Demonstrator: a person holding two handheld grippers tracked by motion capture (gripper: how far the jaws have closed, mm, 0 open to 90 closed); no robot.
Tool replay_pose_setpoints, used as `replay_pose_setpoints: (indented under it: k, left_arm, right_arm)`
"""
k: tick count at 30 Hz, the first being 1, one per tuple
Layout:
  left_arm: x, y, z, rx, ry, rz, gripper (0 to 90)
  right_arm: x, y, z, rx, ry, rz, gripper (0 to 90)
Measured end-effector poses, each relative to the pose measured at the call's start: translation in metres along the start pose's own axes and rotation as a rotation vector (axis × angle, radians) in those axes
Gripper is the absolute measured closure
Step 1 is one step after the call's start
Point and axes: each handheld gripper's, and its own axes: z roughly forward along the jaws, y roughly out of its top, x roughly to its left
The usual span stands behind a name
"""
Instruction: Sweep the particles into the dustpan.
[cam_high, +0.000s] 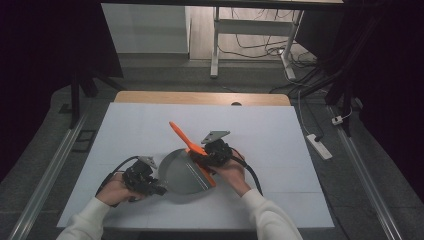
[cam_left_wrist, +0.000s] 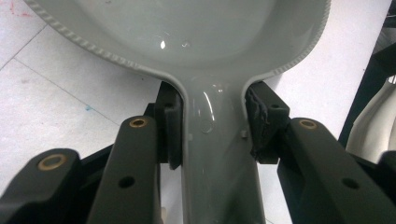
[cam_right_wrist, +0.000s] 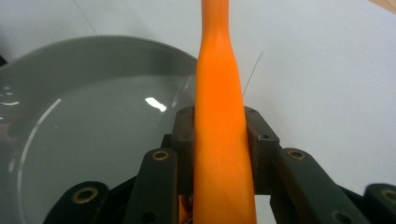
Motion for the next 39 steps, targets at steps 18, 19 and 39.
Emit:
replay_pose_setpoints:
  k: [18, 19, 39]
  left_arm:
    - [0.0, 0.0, 0.0, -0.002, 0.0, -0.001, 61.5]
    - [0.0, 0.0, 0.0, -0.001, 0.0, 0.0, 61.5]
    - [0.0, 0.0, 0.001, 0.0, -0.002, -0.003, 61.5]
  right_arm:
    - [0.003, 0.008, -0.017, -0.092, 0.03, 0.002, 70.1]
    - [-0.001, 0.007, -0.02, -0.098, 0.022, 0.013, 70.1]
    - [-0.029, -0.021, -0.018, -0.022, -0.066, 0.075, 70.1]
